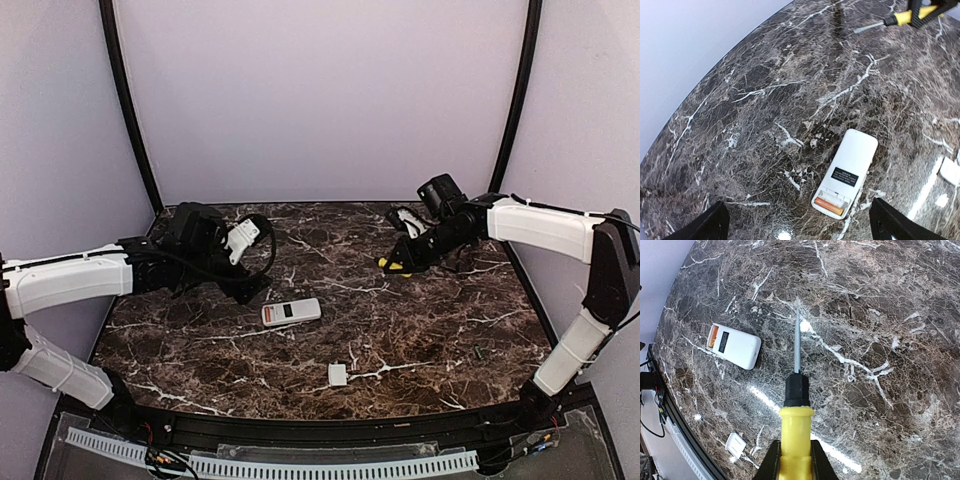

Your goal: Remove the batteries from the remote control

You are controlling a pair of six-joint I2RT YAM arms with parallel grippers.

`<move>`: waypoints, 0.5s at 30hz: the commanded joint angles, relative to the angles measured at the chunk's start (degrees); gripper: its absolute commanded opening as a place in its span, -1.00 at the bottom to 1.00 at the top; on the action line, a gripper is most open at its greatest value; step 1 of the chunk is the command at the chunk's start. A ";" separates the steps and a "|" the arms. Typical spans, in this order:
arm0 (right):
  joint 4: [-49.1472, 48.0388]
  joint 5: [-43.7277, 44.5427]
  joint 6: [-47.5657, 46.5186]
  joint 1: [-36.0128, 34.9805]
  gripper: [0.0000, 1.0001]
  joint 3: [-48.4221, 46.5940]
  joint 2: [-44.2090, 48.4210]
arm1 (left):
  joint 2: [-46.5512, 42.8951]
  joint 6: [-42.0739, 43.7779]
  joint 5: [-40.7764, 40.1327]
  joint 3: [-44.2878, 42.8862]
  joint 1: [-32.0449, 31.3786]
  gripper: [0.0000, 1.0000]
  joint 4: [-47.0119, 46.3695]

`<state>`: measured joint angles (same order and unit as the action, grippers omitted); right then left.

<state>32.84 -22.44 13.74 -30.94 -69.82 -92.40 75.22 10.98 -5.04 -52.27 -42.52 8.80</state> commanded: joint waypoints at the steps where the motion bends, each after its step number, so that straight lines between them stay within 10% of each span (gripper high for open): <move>1: -0.28 -1.55 -1.41 0.50 -1.00 -2.89 -0.47 | -3.04 15.66 11.37 2.16 1.51 0.97 4.69; 15: -2.94 -3.22 -2.34 0.59 -1.00 -0.54 1.03 | 3.35 37.17 33.88 1.61 14.24 0.96 10.96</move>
<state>32.32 -24.67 11.75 -30.92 -72.07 -92.44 75.37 43.72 21.34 -50.48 -29.43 19.38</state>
